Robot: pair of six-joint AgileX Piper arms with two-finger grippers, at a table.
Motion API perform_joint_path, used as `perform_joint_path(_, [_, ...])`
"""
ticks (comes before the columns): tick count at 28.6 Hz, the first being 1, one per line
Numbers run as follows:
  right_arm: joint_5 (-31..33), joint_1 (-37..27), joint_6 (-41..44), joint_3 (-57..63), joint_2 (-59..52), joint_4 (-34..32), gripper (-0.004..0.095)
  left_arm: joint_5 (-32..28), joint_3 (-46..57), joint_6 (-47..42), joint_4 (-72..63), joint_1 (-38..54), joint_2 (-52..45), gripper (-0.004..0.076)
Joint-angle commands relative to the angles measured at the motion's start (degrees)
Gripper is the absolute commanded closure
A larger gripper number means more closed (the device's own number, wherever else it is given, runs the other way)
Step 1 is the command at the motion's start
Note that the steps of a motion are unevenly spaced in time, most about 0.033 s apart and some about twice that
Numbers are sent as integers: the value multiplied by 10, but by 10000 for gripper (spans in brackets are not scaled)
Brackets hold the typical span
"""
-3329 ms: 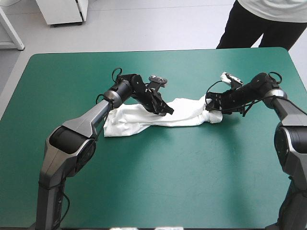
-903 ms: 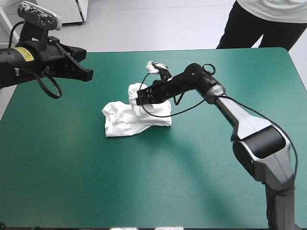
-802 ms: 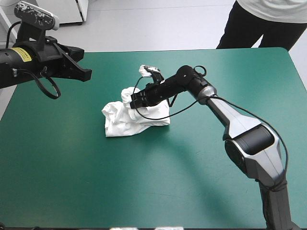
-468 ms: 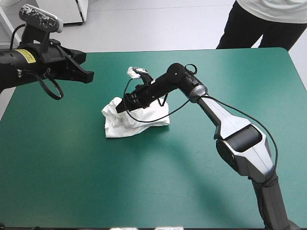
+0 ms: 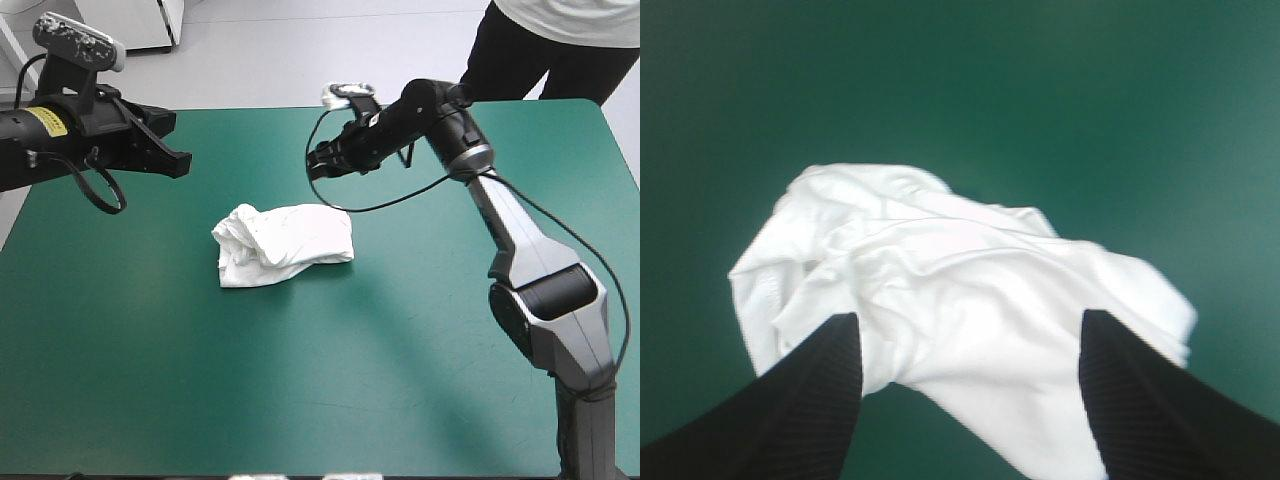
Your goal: Fold the cloth
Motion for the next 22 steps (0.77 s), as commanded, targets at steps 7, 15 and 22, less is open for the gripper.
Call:
perform_joint_path(7, [4, -56, 17, 136, -129, -22, 323, -4, -13, -7, -12, -3, -28, 734])
perform_joint_path(15, [-27, -56, -17, 211, -83, 7, 322, -6, -13, -7, -11, -3, -28, 734])
perform_joint_path(22, [-45, -56, -44, 211, -27, 79, 322, -5, -13, -7, -6, -3, -28, 734])
